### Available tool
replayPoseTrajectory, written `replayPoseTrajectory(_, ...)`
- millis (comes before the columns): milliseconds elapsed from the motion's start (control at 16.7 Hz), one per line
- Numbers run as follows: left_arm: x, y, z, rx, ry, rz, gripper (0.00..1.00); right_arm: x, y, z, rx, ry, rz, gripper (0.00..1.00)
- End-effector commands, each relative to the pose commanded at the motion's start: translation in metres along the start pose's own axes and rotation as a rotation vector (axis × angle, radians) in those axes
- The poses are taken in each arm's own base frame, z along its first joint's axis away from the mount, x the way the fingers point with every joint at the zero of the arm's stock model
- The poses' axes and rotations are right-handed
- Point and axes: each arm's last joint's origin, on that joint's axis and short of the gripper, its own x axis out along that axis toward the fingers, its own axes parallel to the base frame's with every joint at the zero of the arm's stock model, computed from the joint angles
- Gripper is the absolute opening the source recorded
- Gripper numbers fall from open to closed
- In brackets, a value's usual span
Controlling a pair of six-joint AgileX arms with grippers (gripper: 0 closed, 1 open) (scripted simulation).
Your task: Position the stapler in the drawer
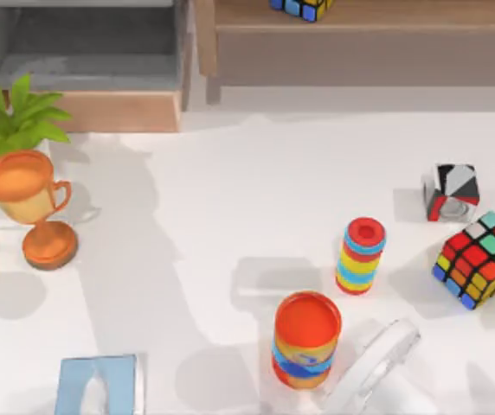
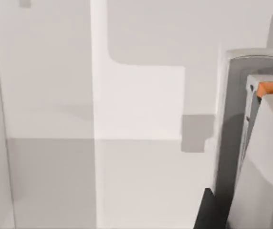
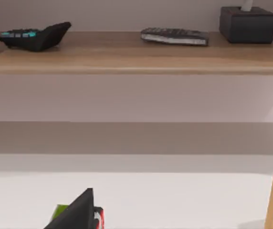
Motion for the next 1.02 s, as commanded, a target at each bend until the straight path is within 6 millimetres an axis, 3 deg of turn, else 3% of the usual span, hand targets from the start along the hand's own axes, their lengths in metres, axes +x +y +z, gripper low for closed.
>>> replayPoseTrajectory(120, 0.027, 0.002, 0.002, 0.009, 0.065, -0.007, 0.0, 0.0, 0.0, 0.0, 0.0, 0.0, 0.0, 1.0)
replayPoseTrajectory(240, 0.038, 0.0, 0.002, 0.016, 0.099, -0.012, 0.0, 0.0, 0.0, 0.0, 0.0, 0.0, 0.0, 1.0)
replayPoseTrajectory(1020, 0.048, 0.0, 0.001, 0.016, 0.099, -0.012, 0.0, 0.0, 0.0, 0.0, 0.0, 0.0, 0.0, 1.0)
